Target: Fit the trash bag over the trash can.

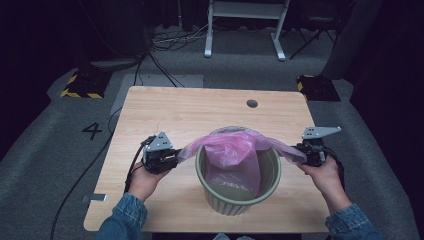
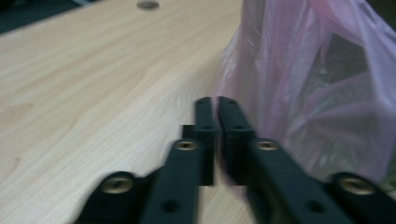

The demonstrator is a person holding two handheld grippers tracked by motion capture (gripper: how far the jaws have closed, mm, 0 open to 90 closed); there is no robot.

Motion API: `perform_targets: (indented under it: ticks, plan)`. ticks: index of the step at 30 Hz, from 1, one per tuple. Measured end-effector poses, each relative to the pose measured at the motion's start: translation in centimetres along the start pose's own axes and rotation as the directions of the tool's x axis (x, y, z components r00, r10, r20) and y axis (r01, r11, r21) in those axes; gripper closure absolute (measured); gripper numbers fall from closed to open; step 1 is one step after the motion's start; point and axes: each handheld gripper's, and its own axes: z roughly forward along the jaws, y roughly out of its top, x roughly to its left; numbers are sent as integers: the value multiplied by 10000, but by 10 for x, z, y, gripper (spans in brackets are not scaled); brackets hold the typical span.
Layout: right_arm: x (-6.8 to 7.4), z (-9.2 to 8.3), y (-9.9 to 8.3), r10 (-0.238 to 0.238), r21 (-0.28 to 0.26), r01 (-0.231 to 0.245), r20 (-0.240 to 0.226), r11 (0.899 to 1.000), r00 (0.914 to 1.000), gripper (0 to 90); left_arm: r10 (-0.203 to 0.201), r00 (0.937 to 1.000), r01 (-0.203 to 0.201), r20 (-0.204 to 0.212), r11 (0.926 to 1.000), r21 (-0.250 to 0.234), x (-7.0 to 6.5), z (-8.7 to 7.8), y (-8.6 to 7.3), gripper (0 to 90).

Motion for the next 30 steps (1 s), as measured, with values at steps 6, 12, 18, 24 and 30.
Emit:
perform_targets:
  ticks: [6, 12, 18, 24, 30]
  plan:
    - [1, -27, 5, -279, -1362, 445, 1216, 9897, 9922, 481, 292, 9986, -260, 441, 9969, -737, -5, -28, 8, 457]
    - [-2, -47, 4, -124, -2005, 514, 1914, 9783, 9814, 442, 729, 9956, -668, 595, 9928, -993, -12, -56, 10, 385]
    - [-1, -63, 3, -201, -2298, 689, 2082, 9708, 9779, 454, 485, 9978, -432, 459, 9930, -1097, -8, -61, 11, 406]
    - [10, -85, 10, -752, -2135, 1263, 2323, 9687, 9697, 450, 367, 9992, -384, -152, 9911, -1271, -10, -69, 15, 405]
    - [23, -103, 24, -1148, -2300, 1561, 1832, 9606, 9763, 433, 354, 9992, -377, -175, 9872, -1552, -12, -79, 17, 408]
